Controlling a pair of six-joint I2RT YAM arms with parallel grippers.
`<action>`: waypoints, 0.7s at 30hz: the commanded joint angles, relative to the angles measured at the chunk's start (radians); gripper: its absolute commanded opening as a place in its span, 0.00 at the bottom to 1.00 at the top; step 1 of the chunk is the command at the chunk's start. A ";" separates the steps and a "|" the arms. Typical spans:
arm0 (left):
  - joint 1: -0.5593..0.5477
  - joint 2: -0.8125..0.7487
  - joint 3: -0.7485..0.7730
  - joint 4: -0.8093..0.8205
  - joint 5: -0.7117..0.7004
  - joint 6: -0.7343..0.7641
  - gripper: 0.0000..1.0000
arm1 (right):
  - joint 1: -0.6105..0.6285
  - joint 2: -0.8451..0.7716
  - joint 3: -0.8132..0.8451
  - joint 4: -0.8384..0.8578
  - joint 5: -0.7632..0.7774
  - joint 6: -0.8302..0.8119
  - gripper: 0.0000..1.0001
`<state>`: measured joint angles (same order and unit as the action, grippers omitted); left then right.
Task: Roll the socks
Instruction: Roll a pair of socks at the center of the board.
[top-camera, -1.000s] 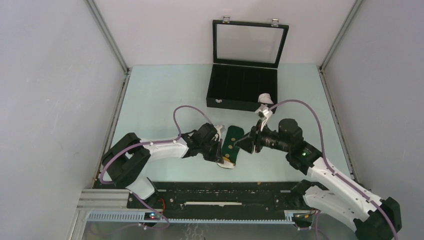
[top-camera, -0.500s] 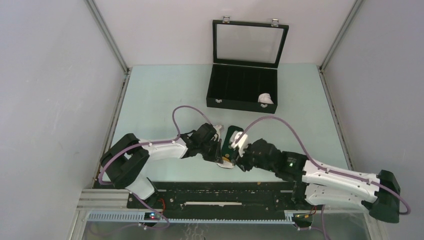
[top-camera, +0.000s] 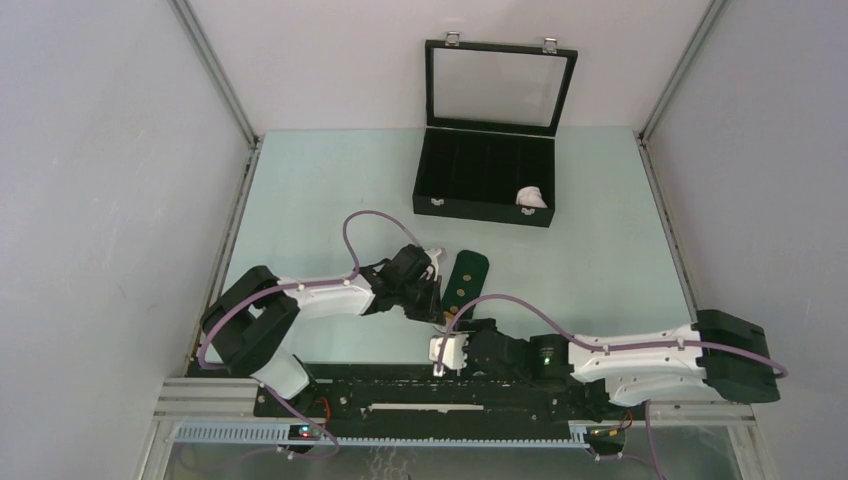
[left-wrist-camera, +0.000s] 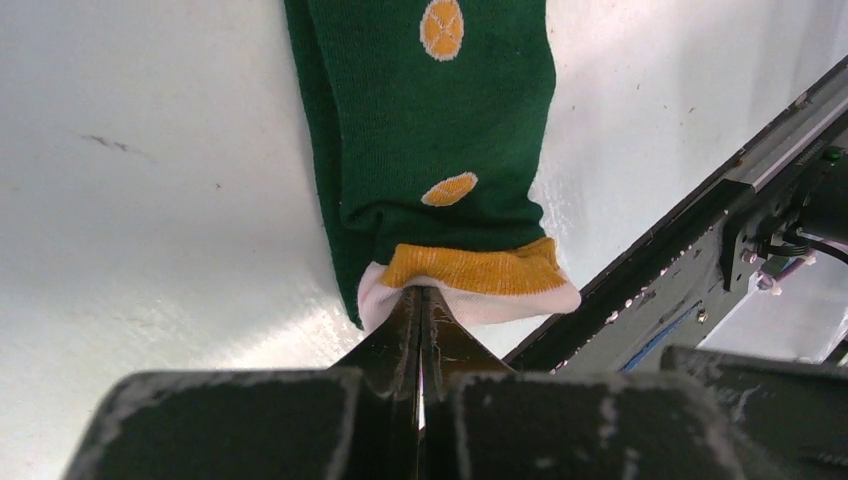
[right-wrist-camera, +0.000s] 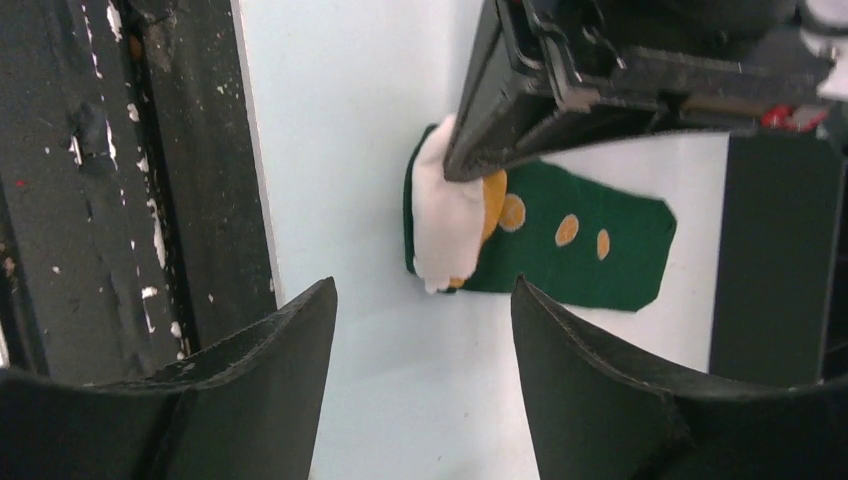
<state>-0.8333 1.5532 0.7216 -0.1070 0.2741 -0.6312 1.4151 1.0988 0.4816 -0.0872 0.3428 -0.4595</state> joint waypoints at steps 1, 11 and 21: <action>0.020 0.027 -0.030 0.013 -0.046 0.002 0.00 | 0.046 0.074 -0.014 0.248 0.083 -0.116 0.72; 0.025 0.070 -0.011 0.011 -0.008 0.019 0.00 | 0.048 0.267 -0.027 0.441 0.130 -0.183 0.69; 0.024 0.086 -0.008 0.009 0.004 0.029 0.00 | 0.029 0.352 -0.038 0.468 0.192 -0.162 0.69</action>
<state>-0.8112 1.5887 0.7216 -0.0723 0.3386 -0.6292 1.4513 1.4319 0.4496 0.3199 0.4862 -0.6231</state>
